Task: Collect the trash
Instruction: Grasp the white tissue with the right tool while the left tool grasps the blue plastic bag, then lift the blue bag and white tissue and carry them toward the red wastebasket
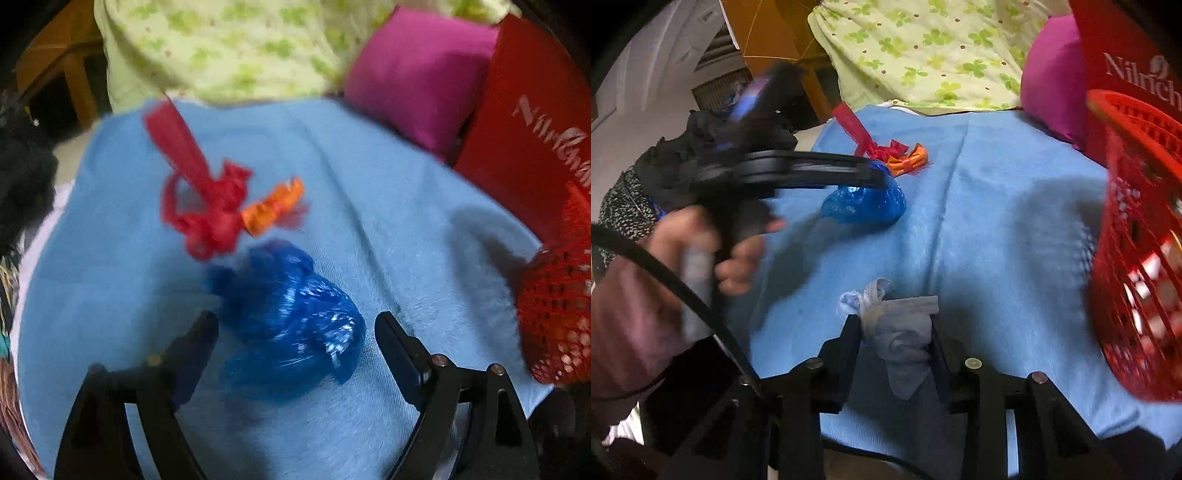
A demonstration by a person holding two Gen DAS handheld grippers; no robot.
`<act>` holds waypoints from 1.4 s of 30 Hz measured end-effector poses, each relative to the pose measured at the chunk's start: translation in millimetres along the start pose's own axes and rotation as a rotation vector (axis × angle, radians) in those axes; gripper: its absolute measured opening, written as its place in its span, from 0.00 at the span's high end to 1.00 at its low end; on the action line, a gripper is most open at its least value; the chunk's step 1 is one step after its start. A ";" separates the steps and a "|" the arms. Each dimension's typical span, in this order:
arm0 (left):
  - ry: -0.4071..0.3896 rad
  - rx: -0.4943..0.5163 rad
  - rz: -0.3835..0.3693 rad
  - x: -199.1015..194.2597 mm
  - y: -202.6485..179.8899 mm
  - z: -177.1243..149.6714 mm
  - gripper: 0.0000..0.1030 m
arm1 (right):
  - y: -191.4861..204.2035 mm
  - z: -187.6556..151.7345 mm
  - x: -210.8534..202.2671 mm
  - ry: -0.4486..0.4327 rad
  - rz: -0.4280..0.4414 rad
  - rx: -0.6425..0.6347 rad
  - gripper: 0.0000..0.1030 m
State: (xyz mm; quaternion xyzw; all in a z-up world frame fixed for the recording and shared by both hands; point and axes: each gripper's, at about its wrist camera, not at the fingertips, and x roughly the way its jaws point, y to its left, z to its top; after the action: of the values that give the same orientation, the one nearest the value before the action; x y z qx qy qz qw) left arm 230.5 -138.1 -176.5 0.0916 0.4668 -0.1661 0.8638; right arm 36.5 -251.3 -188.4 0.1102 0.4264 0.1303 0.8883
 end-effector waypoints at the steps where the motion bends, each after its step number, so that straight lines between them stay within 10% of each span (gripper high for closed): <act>1: 0.020 -0.019 0.024 9.2 -0.9 -0.3 0.16 | 1.0 -2.1 -2.5 -0.001 -0.008 -0.007 0.63; 6: 0.010 -0.100 -0.030 7.0 11.6 -12.4 0.60 | 0.0 -8.7 -21.6 -0.038 -0.025 -0.012 0.63; 18: -0.360 0.102 0.193 -173.5 -15.2 -46.8 0.61 | 12.3 17.9 -86.3 -0.229 -0.067 -0.003 0.63; 42: -0.466 0.127 0.226 -257.6 -31.2 -84.4 0.60 | 50.7 29.2 -158.9 -0.421 -0.076 -0.032 0.63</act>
State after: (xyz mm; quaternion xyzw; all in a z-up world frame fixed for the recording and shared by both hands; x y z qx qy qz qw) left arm 22.3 -88.7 -7.1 0.1564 0.2309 -0.1144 0.9535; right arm -43.2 -257.8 -39.1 0.1047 0.2331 0.0776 0.9637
